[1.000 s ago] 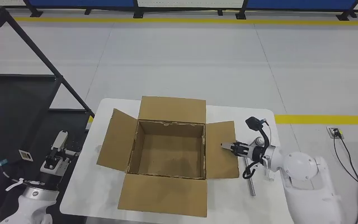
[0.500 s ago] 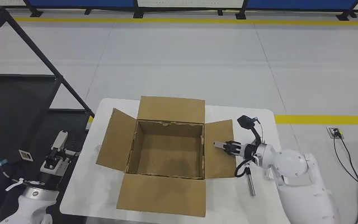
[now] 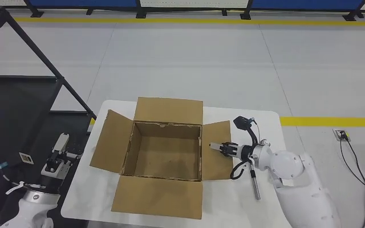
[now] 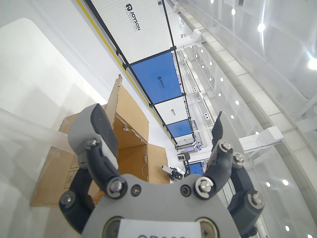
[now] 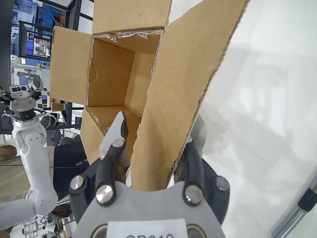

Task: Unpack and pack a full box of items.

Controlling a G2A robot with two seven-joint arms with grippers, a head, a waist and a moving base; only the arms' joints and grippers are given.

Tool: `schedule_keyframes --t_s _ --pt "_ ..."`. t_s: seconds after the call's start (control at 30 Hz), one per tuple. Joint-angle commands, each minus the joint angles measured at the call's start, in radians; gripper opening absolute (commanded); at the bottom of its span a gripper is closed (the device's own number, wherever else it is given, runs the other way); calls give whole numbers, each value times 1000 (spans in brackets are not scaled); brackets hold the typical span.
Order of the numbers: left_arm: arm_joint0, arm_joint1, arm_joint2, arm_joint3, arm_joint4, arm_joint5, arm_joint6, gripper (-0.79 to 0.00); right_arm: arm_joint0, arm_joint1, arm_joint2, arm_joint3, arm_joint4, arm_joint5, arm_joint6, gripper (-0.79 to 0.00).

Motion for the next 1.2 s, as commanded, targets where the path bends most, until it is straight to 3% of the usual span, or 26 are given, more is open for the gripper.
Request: schedule_keyframes --t_s 0.0,0.27,0.4,0.57,1.0,1.17 --pt "0 0 0 0 0 0 0 0 -10 4 4 -20 -10 11 -7 0" --pt "0 0 0 0 0 0 0 0 -160 35 116 -231 -138 76 -13 0" --pt "0 0 0 0 0 0 0 0 -267 50 186 -352 -170 60 -1 0" --pt "0 0 0 0 0 0 0 0 -400 58 277 -466 -179 57 -79 0" --pt "0 0 0 0 0 0 0 0 -401 58 275 -463 -182 57 -83 0" --pt "0 0 0 0 0 0 0 0 -392 65 251 -427 -296 84 -108 0"
